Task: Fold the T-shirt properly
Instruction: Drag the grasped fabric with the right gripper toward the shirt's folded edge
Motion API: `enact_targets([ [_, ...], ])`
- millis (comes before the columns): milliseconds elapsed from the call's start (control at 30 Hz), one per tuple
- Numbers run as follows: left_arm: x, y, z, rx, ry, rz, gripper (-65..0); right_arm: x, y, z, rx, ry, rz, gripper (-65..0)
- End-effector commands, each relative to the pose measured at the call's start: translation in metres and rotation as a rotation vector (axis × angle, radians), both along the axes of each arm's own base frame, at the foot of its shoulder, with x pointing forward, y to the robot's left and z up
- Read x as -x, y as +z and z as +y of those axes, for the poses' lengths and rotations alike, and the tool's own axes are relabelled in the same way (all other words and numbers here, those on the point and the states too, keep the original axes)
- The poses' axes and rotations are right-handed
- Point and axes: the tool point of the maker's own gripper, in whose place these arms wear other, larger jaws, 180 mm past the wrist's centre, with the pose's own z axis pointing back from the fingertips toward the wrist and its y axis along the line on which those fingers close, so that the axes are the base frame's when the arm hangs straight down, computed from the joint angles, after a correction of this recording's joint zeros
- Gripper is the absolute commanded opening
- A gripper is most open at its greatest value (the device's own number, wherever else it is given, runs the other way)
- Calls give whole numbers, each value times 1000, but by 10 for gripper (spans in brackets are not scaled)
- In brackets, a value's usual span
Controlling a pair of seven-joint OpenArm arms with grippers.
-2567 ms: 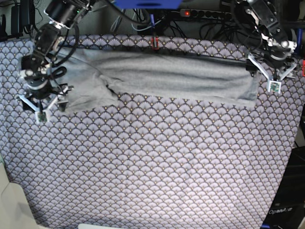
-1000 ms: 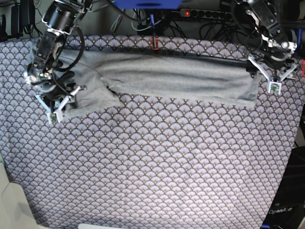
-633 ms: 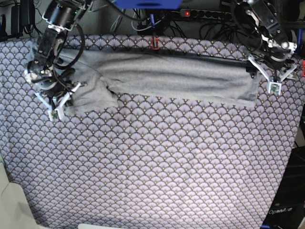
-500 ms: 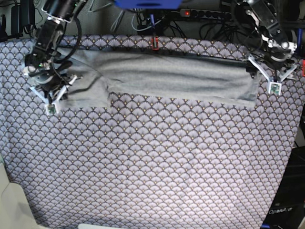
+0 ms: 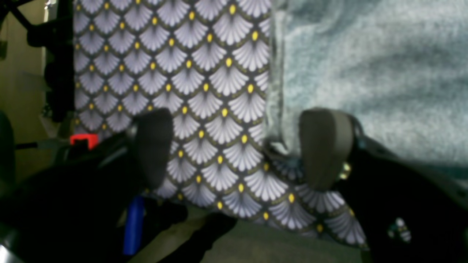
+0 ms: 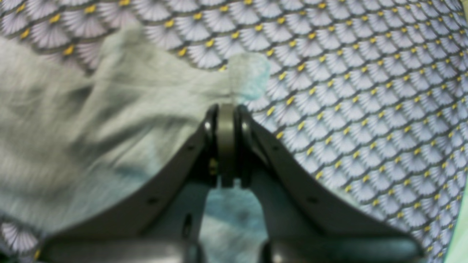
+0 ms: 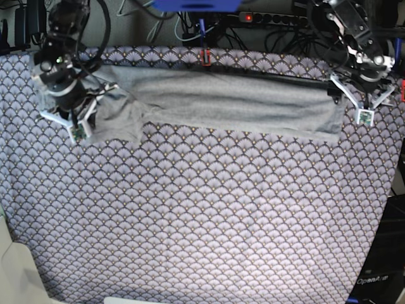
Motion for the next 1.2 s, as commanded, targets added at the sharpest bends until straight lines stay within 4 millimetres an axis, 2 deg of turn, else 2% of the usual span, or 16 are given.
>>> enact_targets([
  [0, -6, 9, 3, -14, -4, -36, -121, -1, 9, 1, -2, 8, -34, -650],
  [367, -5, 9, 3, -13, -6, -33, -121, 44, 3, 19, -92, 74, -98, -650],
  [567, -4, 8, 3, -14, -4, -30, -121, 71, 2, 17, -101, 123, -105, -650],
  [833, -3, 8, 3, -14, -4, -28, -121, 78, 2, -16, -72, 73, -136, -650],
  [1167, 3, 5, 4, -14, -3, -14, -121, 84, 0, -42, -72, 13, -174, -650],
])
